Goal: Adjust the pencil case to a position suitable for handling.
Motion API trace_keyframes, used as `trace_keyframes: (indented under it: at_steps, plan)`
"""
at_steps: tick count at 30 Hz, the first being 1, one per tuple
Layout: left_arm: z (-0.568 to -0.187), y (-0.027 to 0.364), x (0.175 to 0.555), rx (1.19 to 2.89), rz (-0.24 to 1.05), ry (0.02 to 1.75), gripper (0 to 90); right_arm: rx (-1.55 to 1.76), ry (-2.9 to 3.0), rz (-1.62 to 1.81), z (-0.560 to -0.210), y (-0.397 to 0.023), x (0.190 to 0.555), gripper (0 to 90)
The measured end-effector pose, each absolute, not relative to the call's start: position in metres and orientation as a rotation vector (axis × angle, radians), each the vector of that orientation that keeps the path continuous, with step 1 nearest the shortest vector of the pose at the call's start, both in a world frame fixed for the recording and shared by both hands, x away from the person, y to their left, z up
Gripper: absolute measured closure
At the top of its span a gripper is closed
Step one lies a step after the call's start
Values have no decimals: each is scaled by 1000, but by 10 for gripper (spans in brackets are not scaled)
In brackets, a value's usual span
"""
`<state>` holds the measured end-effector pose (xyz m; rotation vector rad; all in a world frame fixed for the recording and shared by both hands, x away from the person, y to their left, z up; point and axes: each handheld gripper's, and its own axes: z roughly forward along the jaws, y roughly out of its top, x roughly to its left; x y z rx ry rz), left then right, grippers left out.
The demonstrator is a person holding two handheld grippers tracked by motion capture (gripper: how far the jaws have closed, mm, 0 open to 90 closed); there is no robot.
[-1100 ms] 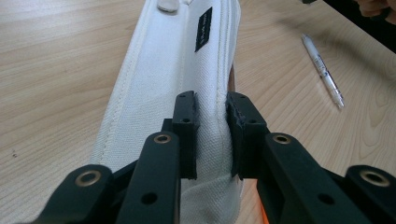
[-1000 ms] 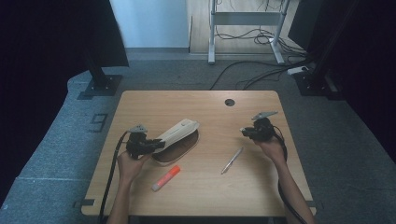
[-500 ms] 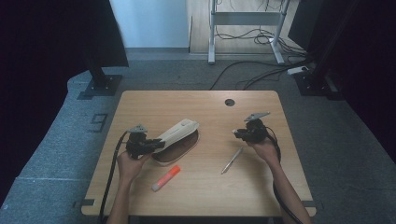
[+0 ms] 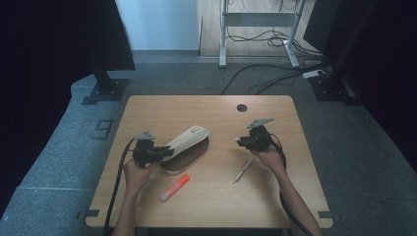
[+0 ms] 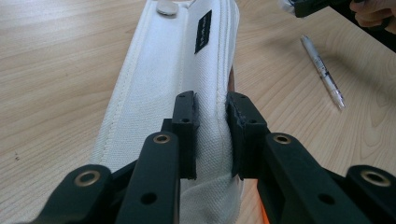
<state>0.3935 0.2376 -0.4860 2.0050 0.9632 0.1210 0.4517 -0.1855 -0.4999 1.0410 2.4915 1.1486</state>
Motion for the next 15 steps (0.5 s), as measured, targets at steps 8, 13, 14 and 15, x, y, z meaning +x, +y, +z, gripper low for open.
trace_keyframes:
  at_steps: [8, 13, 14, 15]
  plan:
    - [-486, 237, 393, 2005, 122, 961, 743, 1013, 2507, 1165, -498, -168, 452, 716]
    - [-486, 237, 393, 2005, 120, 960, 744, 987, 2521, 1171, -499, -157, 452, 715]
    - [-486, 237, 393, 2004, 119, 960, 744, 979, 2525, 1173, -499, -155, 453, 716]
    - [-486, 237, 393, 2004, 118, 960, 745, 974, 2527, 1174, -499, -152, 453, 716]
